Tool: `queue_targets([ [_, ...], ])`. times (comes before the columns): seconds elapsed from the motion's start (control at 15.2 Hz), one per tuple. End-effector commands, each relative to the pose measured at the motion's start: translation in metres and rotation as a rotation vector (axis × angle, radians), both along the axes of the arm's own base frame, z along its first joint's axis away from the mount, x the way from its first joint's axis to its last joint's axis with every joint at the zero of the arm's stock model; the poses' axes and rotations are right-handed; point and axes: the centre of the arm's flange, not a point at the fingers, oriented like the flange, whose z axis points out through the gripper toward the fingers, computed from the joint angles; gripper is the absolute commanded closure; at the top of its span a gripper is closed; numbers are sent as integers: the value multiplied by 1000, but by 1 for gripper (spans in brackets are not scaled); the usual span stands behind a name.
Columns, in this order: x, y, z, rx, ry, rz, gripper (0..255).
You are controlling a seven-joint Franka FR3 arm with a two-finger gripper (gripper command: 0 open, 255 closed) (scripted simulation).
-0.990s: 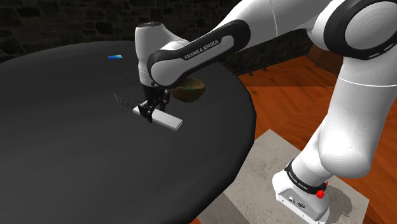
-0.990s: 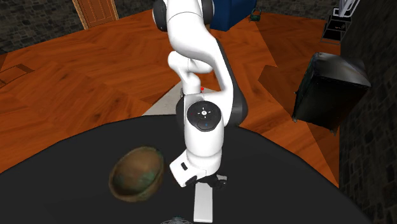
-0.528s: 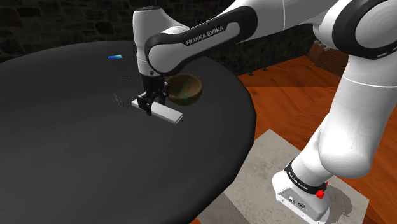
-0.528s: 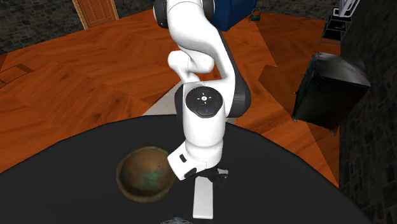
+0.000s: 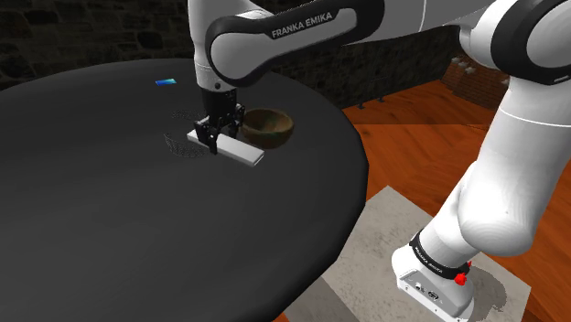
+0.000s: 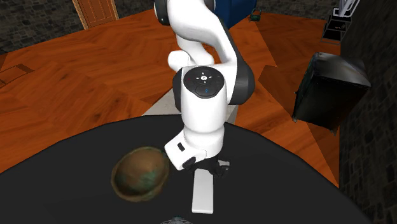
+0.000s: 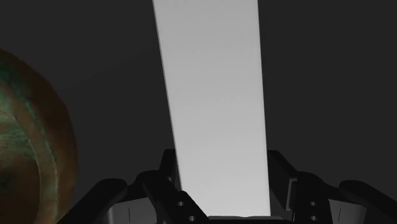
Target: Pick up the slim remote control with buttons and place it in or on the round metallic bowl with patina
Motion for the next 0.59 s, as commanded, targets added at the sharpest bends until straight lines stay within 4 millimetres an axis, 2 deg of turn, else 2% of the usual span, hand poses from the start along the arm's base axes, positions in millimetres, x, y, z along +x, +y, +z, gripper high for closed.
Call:
queue_targets([
  [0.0, -1, 1, 12, 0, 0, 0, 255],
  [0.53, -1, 1, 54, 0, 0, 0, 255],
])
